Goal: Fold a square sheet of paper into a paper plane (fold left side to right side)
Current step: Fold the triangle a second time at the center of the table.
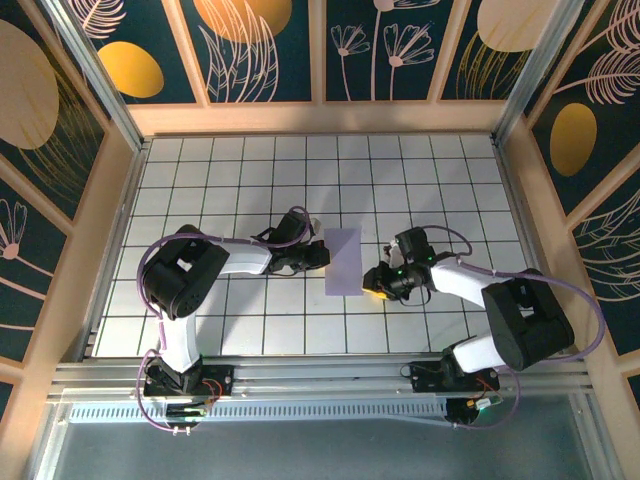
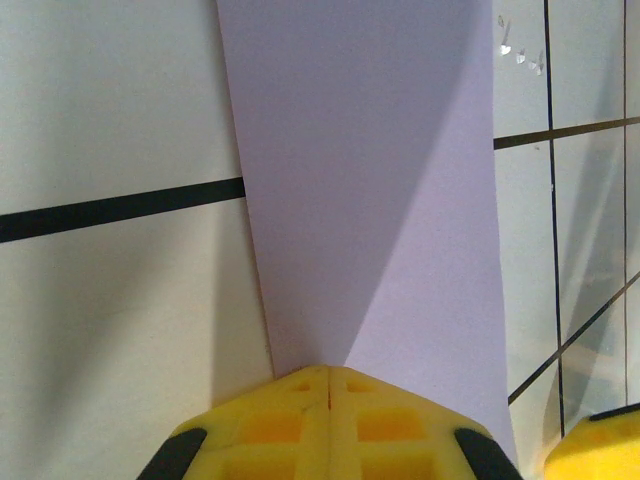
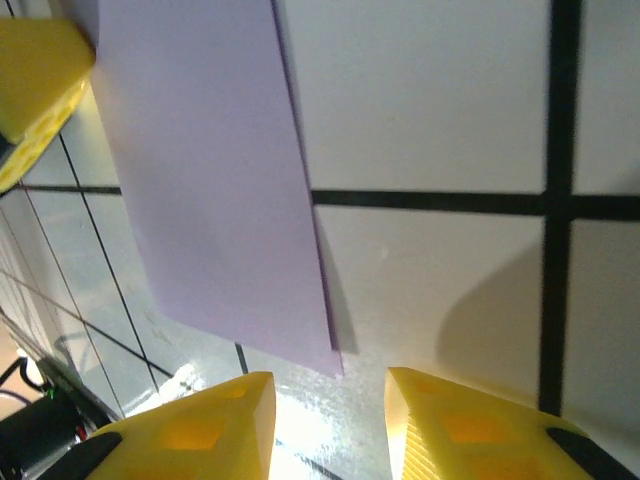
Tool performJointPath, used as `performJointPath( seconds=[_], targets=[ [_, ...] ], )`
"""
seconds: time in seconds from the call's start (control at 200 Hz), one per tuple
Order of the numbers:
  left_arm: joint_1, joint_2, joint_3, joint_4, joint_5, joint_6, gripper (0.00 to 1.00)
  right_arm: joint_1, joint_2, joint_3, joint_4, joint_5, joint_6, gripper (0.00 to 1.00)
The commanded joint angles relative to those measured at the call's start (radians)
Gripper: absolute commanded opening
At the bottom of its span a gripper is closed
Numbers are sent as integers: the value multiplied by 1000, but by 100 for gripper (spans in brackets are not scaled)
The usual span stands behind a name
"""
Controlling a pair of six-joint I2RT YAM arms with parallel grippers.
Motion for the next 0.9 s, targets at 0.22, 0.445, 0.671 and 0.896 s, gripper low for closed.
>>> performJointPath(
  seconds=[0.22,0.445,0.671,0.896],
  targets=[
    [-11,30,-9,-106,-47,-3,0,36,34,-31,61,-50,48,31],
    [-11,32,-12,-105,-47,-3,0,41,54,-22,105,-57,64,27],
    [-11,31,-15,-105,-47,-1,0,39,70,-18,150,-51,77,27],
    [-12,29,-21,-100,-47,0,0,33,80,0,173,-48,82,27]
  ],
)
